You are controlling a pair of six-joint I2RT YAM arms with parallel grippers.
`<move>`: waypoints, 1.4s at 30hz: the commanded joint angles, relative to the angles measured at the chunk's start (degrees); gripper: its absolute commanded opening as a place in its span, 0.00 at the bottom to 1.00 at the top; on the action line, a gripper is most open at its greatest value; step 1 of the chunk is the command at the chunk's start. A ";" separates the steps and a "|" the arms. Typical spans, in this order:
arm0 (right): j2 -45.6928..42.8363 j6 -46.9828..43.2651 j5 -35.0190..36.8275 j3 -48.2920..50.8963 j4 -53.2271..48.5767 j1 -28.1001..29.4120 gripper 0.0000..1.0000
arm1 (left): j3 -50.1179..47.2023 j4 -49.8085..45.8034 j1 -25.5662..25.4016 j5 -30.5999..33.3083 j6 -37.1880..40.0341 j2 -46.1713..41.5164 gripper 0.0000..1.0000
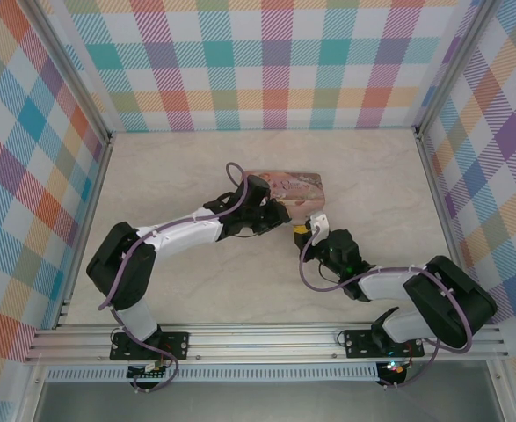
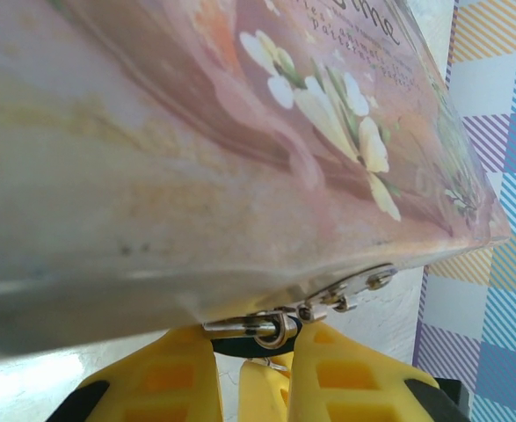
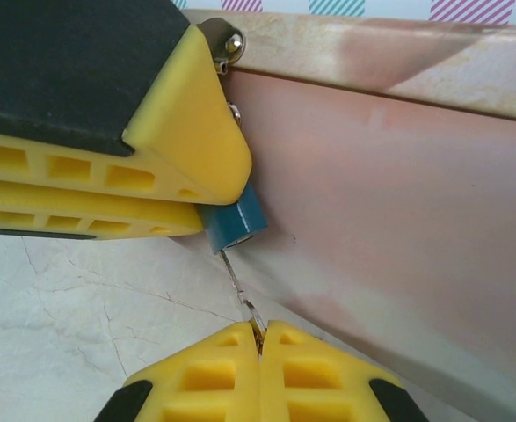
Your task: Unlock the padlock with the key
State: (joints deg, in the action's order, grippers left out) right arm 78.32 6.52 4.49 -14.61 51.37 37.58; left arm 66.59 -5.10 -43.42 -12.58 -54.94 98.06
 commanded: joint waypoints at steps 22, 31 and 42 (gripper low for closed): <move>-1.13 -2.04 2.59 -0.68 1.45 -0.54 0.01 | 0.06 2.18 0.65 -2.13 -1.84 -4.29 0.08; -2.37 -1.95 1.31 -0.95 0.22 -0.49 0.01 | -0.14 2.64 0.87 -2.45 -2.19 -3.92 0.08; -0.32 -1.67 -0.76 -2.31 1.22 -0.50 0.01 | -0.06 2.94 1.03 -3.13 -2.35 -3.89 0.08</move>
State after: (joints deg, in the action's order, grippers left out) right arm 77.10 5.10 5.87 -15.44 51.18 37.34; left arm 66.59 -4.82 -42.81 -13.93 -56.88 96.77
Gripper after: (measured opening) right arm 0.059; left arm 0.180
